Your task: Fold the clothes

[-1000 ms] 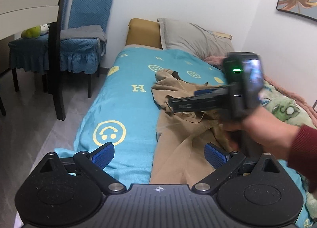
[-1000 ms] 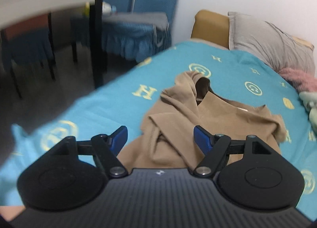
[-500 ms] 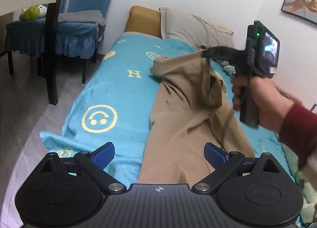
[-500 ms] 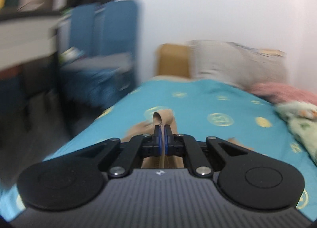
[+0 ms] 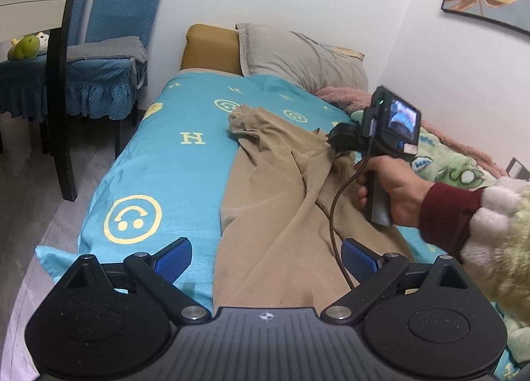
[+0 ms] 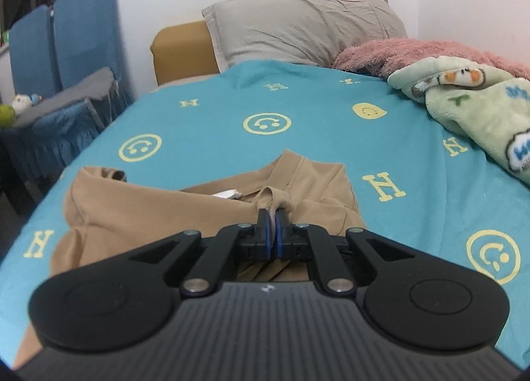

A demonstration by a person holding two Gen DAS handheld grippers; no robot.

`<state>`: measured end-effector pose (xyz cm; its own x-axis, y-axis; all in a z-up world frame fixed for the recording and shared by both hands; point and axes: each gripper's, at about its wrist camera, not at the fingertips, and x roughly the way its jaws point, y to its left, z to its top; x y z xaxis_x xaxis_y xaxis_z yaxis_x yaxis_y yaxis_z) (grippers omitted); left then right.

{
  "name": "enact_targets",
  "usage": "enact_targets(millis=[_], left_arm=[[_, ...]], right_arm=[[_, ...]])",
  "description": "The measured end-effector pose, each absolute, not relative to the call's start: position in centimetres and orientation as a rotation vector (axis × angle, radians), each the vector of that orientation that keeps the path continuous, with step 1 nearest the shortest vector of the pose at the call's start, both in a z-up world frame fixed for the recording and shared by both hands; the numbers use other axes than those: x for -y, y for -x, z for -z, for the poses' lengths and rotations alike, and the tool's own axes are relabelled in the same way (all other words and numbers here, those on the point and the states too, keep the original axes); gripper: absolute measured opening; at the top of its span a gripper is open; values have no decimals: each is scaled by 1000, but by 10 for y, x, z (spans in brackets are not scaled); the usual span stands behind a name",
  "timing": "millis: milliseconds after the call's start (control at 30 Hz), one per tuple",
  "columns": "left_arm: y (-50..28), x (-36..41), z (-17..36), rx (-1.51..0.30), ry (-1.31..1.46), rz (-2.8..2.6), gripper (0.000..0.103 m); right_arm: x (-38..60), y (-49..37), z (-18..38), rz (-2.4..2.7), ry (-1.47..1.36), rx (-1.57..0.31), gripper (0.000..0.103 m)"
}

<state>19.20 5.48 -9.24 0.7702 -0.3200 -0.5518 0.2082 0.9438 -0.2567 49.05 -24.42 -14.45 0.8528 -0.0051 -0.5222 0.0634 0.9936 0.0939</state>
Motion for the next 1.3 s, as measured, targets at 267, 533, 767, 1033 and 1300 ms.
enact_targets(millis=[267, 533, 767, 1033, 1300], left_arm=[[-188, -53, 89, -599, 147, 304, 98], [-168, -62, 71, -613, 161, 331, 98], [-150, -85, 67, -781, 233, 350, 97], [-155, -136, 107, -1003, 445, 124, 86], [-152, -179, 126, -1145, 625, -48, 82]], right_arm=[[250, -429, 85, -67, -219, -525, 81], [255, -260, 27, -210, -337, -462, 83], [272, -148, 30, -211, -344, -473, 83], [287, -131, 52, -114, -423, -557, 83], [298, -138, 74, -104, -514, -628, 83]])
